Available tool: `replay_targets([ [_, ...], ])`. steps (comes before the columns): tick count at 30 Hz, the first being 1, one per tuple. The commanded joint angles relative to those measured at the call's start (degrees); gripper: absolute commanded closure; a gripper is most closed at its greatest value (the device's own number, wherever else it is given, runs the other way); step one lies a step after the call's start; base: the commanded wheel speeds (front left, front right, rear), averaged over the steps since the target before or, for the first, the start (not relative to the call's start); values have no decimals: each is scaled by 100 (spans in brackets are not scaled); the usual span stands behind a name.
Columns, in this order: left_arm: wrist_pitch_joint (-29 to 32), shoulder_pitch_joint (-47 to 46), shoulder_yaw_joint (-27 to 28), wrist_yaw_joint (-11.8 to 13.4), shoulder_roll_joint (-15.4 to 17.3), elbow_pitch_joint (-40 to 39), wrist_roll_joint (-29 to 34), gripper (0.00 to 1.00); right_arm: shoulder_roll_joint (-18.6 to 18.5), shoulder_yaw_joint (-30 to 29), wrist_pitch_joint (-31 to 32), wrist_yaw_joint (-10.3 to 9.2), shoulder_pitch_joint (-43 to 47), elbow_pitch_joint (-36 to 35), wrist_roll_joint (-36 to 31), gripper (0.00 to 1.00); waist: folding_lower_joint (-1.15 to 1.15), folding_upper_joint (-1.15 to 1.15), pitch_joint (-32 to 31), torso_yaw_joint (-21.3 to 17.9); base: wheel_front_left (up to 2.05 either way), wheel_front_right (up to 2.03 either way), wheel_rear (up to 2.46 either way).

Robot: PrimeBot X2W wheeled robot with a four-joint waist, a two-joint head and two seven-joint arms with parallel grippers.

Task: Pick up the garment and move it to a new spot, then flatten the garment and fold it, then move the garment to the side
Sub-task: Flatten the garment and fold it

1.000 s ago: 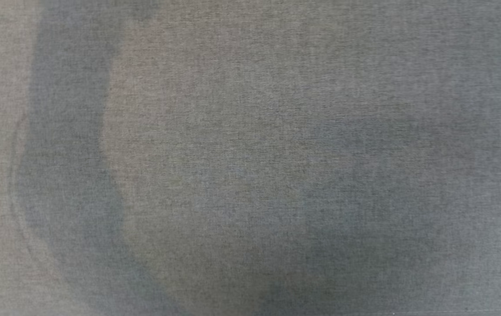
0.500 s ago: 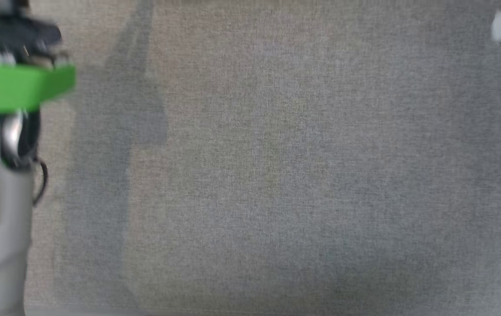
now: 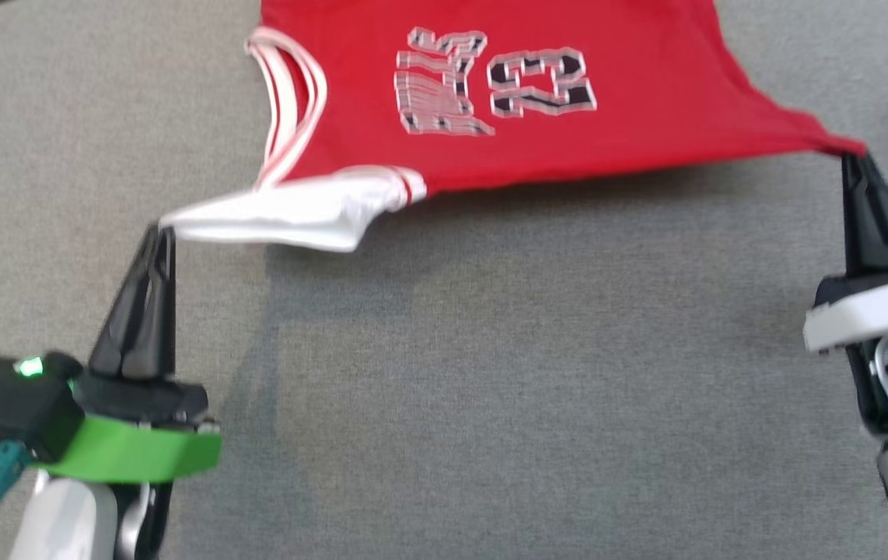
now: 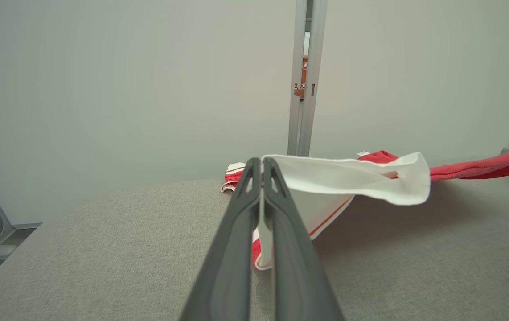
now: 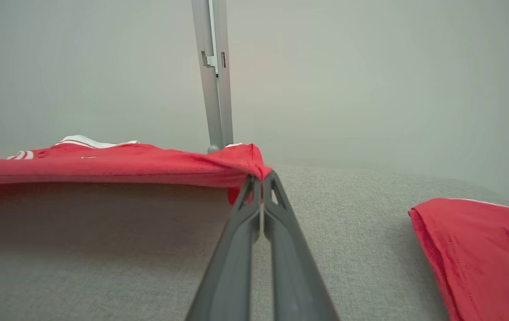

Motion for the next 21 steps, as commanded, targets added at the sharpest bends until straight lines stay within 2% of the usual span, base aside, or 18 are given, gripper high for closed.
replay_targets([
  [1,-1,293,90,15,-51,-37,70,100,47,-52,-15,-8,250,-76,33,100,0,0,-565,-181,0,0,0],
  [12,-1,1611,283,15,-607,-525,371,100,357,-461,-16,-8,1720,-778,57,100,0,0,-753,-199,0,0,0],
  [17,-1,1764,192,14,-704,-662,486,100,372,-478,-16,-8,2107,-977,-28,100,0,0,-698,-183,0,0,0],
  [21,-1,1489,100,14,-657,-550,542,100,340,-427,-16,-8,2052,-891,-91,100,0,0,-623,-176,0,0,0],
])
